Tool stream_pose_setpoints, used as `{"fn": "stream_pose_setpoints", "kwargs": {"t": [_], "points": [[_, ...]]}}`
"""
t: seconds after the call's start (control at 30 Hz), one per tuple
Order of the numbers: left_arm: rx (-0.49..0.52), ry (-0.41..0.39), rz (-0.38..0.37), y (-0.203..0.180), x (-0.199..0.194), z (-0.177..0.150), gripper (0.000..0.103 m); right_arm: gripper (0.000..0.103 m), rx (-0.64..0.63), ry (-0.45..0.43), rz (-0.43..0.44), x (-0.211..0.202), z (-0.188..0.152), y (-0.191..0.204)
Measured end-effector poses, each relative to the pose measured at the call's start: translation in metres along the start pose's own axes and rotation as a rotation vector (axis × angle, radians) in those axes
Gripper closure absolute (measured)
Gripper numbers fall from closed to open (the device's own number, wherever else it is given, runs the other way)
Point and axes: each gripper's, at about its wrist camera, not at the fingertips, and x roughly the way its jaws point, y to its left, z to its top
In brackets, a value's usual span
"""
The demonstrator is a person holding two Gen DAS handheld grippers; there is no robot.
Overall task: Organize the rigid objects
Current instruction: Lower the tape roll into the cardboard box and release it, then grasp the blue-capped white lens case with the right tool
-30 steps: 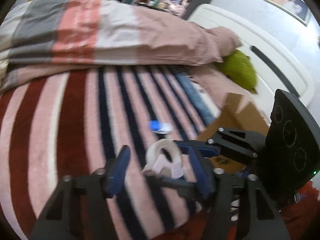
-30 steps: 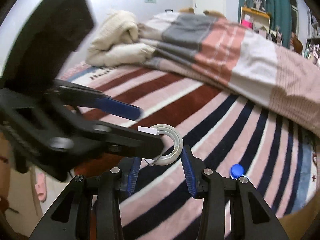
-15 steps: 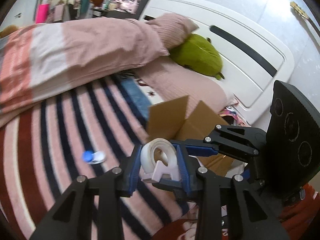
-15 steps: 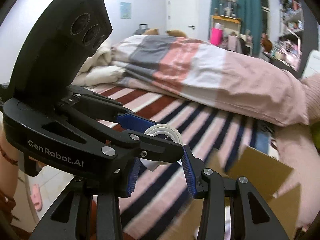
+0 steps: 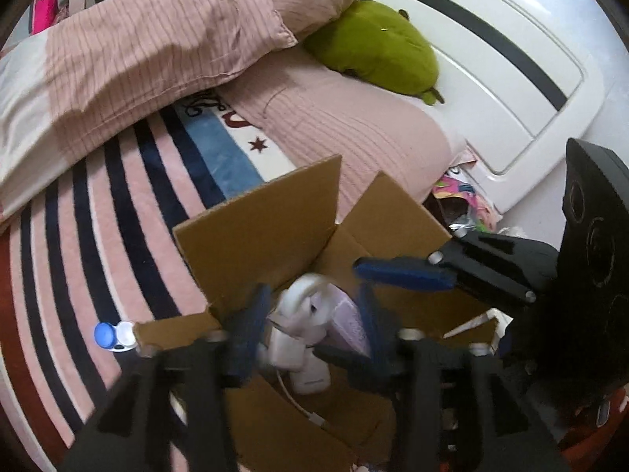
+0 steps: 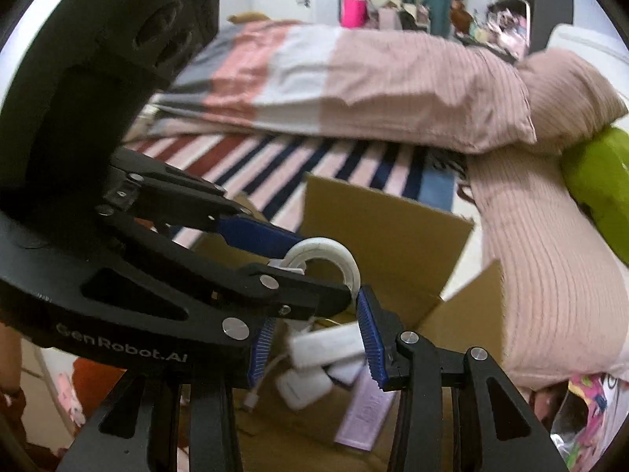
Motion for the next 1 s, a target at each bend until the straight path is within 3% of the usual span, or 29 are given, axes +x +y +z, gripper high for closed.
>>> {"fn": "stream_pose_setpoints", "kwargs": {"t": [0.03,0.07,0.1,0.23,0.4,0.63,0.87,1.0], "points": [[0.006,-0.012,0.016,0.000,-0.003,-0.002,0.034,0.052,0.006,0.010,-0.016,0.002,-0.001,-0.003],[0.014,-0.028,0.030,-0.001,-0.007,-0.003,0.033,0.042,0.005,0.012,-0.023,0.002,-0.002,-0.004],[0.018,-0.037,0.039,-0.001,-0.011,-0.004,0.033,0.039,0.002,0.013,-0.029,0.001,-0.004,-0.005],[0.001,-0.077,0.090,0.011,-0.035,-0.012,0.032,0.039,-0.013,-0.004,-0.033,-0.001,-0.005,-0.001],[-0.028,-0.161,0.199,0.035,-0.081,-0.034,0.027,0.039,-0.020,-0.034,0.030,-0.007,0.005,0.020],[-0.130,-0.229,0.332,0.104,-0.138,-0.088,0.026,0.039,-0.121,-0.109,0.180,-0.011,0.029,0.097],[-0.236,-0.250,0.415,0.170,-0.154,-0.152,0.026,0.039,-0.195,-0.049,0.242,0.035,0.043,0.176],[-0.270,-0.245,0.403,0.195,-0.145,-0.177,0.026,0.039,-0.160,0.014,0.232,0.075,0.040,0.196]]}}
